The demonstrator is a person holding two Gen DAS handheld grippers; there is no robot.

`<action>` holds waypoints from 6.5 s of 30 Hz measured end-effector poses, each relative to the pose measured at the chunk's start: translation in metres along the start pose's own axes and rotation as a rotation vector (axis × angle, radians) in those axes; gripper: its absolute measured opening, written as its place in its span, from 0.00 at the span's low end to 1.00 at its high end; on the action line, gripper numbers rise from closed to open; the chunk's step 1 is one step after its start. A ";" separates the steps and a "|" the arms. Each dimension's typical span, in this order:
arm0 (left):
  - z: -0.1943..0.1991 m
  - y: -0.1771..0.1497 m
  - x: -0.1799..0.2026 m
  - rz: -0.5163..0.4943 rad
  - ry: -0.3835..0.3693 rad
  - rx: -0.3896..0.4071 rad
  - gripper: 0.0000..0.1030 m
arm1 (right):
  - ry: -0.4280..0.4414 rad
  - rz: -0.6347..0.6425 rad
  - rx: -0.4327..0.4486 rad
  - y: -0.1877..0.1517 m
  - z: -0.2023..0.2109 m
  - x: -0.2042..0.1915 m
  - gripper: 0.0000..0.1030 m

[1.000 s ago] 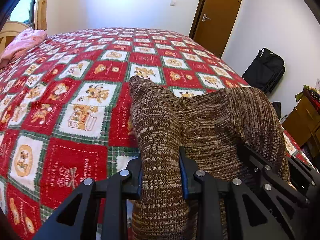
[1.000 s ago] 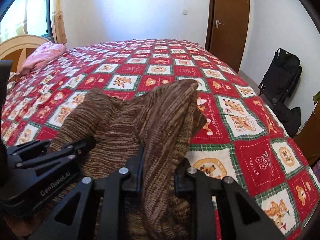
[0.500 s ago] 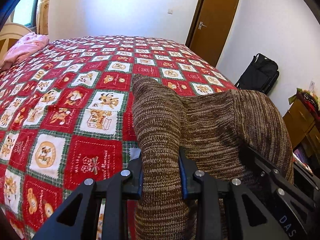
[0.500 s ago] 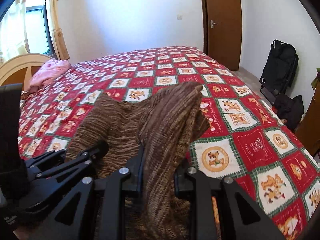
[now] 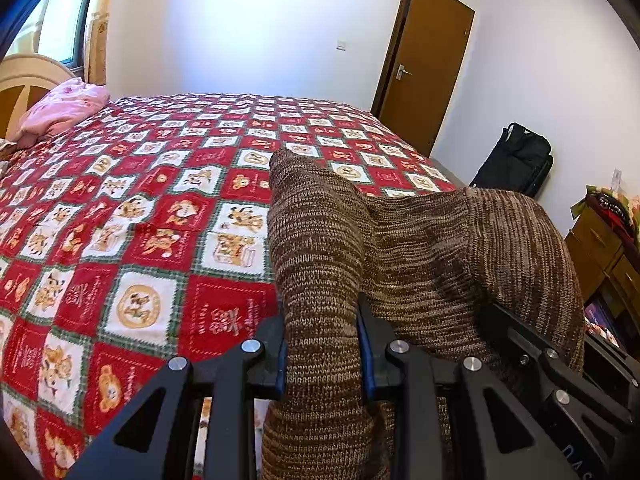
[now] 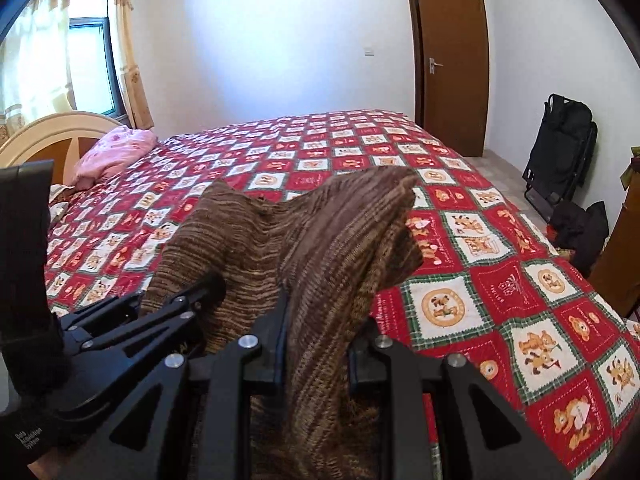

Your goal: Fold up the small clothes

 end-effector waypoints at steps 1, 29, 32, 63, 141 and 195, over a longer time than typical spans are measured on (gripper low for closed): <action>0.002 0.000 -0.002 -0.002 0.004 0.000 0.27 | 0.005 -0.003 -0.002 -0.001 0.001 -0.003 0.24; 0.045 -0.023 0.054 -0.116 -0.133 0.007 0.27 | -0.033 -0.089 0.019 -0.026 0.074 0.013 0.24; 0.044 -0.026 0.069 -0.128 -0.162 -0.003 0.27 | -0.061 -0.084 0.031 -0.026 0.082 0.020 0.24; 0.007 -0.038 0.255 -0.363 -0.350 -0.071 0.27 | -0.309 -0.252 0.115 -0.029 0.135 0.152 0.24; 0.005 -0.115 0.193 -0.302 -0.500 -0.343 0.11 | -0.211 -0.473 -0.204 -0.123 0.169 0.181 0.14; 0.010 -0.122 0.187 -0.455 -0.134 -0.188 0.12 | -0.554 -0.201 0.066 -0.070 0.170 0.161 0.78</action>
Point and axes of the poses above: each gripper's, at about its wrist camera, not at the fingertips, and z roughly against the way its jaws point, x to its right, y to its top, the point moved 3 cm from there along -z, roughly the way its jaws point, and after that the axes turned 7 degrees about x, right-handed, at the moved point
